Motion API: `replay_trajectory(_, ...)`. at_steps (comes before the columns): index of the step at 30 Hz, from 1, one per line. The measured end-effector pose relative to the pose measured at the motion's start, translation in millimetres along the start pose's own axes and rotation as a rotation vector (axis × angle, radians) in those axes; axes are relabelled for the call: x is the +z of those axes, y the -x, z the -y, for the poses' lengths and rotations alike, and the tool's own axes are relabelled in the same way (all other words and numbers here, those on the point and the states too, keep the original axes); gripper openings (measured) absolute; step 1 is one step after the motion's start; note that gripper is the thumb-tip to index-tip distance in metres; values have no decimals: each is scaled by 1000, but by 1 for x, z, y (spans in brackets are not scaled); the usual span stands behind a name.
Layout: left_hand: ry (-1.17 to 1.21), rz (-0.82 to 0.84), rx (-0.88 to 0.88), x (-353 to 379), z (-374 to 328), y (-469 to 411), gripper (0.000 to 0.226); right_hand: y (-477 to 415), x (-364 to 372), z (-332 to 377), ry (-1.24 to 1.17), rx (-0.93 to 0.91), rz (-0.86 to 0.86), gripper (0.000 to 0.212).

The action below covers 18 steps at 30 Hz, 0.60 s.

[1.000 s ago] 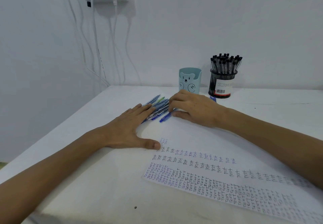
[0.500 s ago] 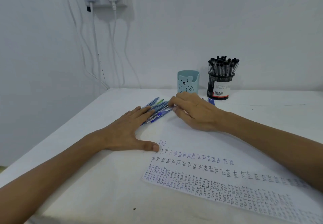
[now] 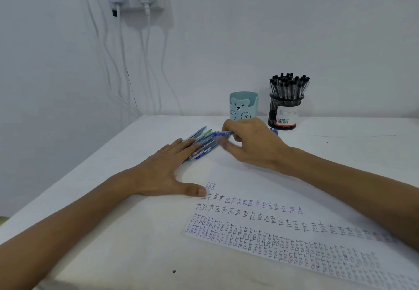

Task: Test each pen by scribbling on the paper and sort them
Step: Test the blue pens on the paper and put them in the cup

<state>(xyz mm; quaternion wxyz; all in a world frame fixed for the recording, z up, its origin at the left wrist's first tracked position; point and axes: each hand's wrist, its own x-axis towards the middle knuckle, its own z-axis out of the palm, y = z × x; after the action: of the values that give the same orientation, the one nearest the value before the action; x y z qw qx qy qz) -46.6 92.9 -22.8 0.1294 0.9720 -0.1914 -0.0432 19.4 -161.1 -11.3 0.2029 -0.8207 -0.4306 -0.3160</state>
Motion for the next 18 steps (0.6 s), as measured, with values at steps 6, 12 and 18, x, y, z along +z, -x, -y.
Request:
replay_trajectory(6,-7,4,-14,0,1,-1,143,-1,-1,12,1,168,-146,62)
replay_trajectory(12,-8,11,-16,0,1,-1,142,9,2,30,-837,752,135,30)
replay_trajectory(18,-9,8,-16,0,1,-1,144,10,-3,37,-923,796,245,14)
